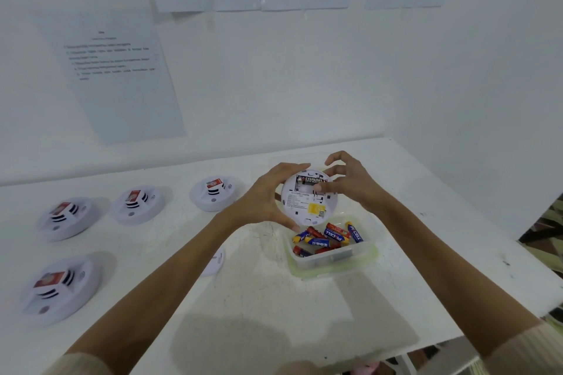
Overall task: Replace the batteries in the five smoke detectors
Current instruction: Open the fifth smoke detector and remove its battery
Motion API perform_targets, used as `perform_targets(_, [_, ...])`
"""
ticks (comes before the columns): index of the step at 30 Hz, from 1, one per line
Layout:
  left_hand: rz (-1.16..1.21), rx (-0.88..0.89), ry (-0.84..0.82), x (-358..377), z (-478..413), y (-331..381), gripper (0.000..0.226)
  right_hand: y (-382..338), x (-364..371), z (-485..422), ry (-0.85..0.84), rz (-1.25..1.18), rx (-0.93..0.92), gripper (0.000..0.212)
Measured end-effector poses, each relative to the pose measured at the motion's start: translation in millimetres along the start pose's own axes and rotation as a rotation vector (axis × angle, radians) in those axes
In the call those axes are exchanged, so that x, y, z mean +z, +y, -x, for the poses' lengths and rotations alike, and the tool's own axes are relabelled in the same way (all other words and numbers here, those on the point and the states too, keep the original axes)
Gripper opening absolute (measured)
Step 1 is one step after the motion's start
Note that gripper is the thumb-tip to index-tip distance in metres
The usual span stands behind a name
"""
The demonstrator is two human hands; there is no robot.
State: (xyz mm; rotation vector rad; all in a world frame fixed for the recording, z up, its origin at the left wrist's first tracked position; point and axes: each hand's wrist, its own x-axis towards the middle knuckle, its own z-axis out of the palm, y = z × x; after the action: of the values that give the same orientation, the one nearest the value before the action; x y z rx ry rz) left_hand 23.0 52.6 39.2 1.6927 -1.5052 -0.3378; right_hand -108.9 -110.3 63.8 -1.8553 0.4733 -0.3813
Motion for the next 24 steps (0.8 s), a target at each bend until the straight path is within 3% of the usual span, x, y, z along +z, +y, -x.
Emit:
perform_targets(10, [-0.012, -0.021, -0.025, 2, 10, -2, 0.105, -12, 1, -5, -0.197, 0.074, 0.074, 0.055])
perform_targets(24, [0.003, 0.029, 0.077, 8, 12, 0, 0.098, -18, -5, -7, -0.195, 0.023, 0.165, 0.06])
